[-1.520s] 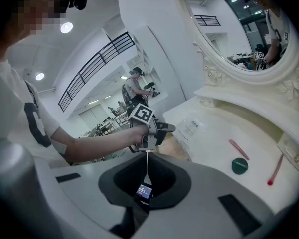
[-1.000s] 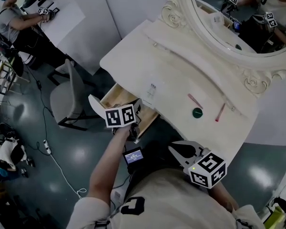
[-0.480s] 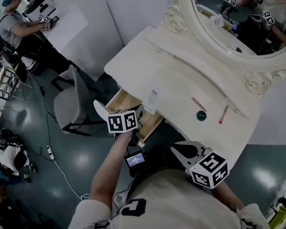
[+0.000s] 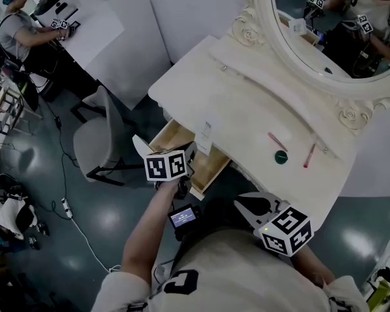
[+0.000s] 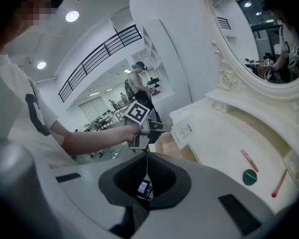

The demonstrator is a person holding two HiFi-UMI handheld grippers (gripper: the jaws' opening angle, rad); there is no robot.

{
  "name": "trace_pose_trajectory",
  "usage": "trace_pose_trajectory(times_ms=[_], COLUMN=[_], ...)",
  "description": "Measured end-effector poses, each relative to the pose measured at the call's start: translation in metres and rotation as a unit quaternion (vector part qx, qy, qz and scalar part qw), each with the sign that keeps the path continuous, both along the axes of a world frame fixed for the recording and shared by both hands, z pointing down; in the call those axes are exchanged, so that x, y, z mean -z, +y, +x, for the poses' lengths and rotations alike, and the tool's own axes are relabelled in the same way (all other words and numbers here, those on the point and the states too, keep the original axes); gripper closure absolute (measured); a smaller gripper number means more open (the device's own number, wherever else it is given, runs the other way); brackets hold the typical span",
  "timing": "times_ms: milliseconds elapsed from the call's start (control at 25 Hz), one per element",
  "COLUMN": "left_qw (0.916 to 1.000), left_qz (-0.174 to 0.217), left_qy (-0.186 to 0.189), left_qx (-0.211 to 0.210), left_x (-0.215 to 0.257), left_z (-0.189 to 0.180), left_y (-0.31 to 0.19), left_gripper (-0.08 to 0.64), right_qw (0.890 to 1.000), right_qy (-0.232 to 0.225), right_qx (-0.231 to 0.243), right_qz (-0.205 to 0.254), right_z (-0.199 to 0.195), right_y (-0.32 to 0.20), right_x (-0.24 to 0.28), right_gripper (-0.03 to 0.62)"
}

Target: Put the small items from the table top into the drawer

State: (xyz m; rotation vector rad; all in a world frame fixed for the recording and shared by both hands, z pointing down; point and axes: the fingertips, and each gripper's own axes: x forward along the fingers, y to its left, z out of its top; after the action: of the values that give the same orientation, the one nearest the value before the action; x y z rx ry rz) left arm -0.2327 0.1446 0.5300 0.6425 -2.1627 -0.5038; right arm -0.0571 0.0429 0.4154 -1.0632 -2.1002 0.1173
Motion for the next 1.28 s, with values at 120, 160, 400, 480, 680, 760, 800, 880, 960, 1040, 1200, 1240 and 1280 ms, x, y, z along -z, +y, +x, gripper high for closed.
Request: trace_pose_trajectory(times_ms=[120, 160, 400, 480, 680, 760, 800, 880, 960, 1040, 1200, 1240, 1280], left_qw=[1.0000, 0.9999, 0.9998, 0.9997, 0.9994, 0.9994, 0.9994, 0.9994, 0.9995, 0.9996, 0.9996, 0.9995, 0.9995], left_qz=[0.007, 0.010, 0.006, -0.003, -0.004, -0.003, -0.002, -0.005, -0.010, -0.011, -0.020, -0.023, -0.025], left_qy=[0.000, 0.000, 0.000, -0.001, 0.001, 0.001, 0.001, -0.002, -0.004, -0.006, -0.009, -0.010, -0.011], left_qx=[-0.003, -0.004, -0.020, -0.026, -0.034, -0.035, -0.035, -0.034, -0.031, -0.026, -0.019, -0.018, -0.016], left_x=[-0.002, -0.002, -0.004, -0.004, -0.006, -0.007, -0.007, -0.004, -0.002, 0.001, 0.007, 0.009, 0.010], left_z=[0.001, 0.001, 0.001, 0.002, 0.003, 0.004, 0.005, 0.007, 0.009, 0.010, 0.020, 0.023, 0.025], left_y=[0.004, 0.005, 0.014, 0.017, 0.024, 0.024, 0.023, 0.024, 0.025, 0.024, 0.023, 0.023, 0.022], left_gripper=[0.503, 0.503, 0.503, 0.503, 0.503, 0.503, 0.503, 0.503, 0.503, 0.503, 0.503, 0.503, 0.503], right_qw=[1.000, 1.000, 1.000, 0.999, 0.999, 0.998, 0.998, 0.998, 0.998, 0.998, 0.999, 0.999, 0.999], right_qy=[-0.009, -0.012, -0.008, -0.008, -0.013, -0.021, -0.024, -0.026, -0.024, -0.022, -0.022, -0.021, -0.020], right_qx=[-0.005, -0.006, -0.021, -0.032, -0.034, -0.034, -0.035, -0.041, -0.046, -0.046, -0.038, -0.036, -0.035], right_qz=[0.010, 0.013, 0.018, 0.023, 0.037, 0.045, 0.047, 0.045, 0.038, 0.028, 0.011, 0.006, 0.001], right_z=[0.000, 0.000, 0.005, 0.007, 0.012, 0.014, 0.015, 0.016, 0.016, 0.016, 0.019, 0.020, 0.022], right_y=[0.007, 0.010, 0.025, 0.028, 0.037, 0.035, 0.032, 0.027, 0.024, 0.020, 0.013, 0.011, 0.009], right_x=[0.001, 0.001, -0.002, -0.002, -0.005, -0.005, -0.004, -0.002, -0.001, -0.001, 0.001, 0.001, 0.001], right_gripper=[0.565, 0.565, 0.565, 0.565, 0.565, 0.565, 0.565, 0.565, 0.565, 0.565, 0.565, 0.565, 0.565])
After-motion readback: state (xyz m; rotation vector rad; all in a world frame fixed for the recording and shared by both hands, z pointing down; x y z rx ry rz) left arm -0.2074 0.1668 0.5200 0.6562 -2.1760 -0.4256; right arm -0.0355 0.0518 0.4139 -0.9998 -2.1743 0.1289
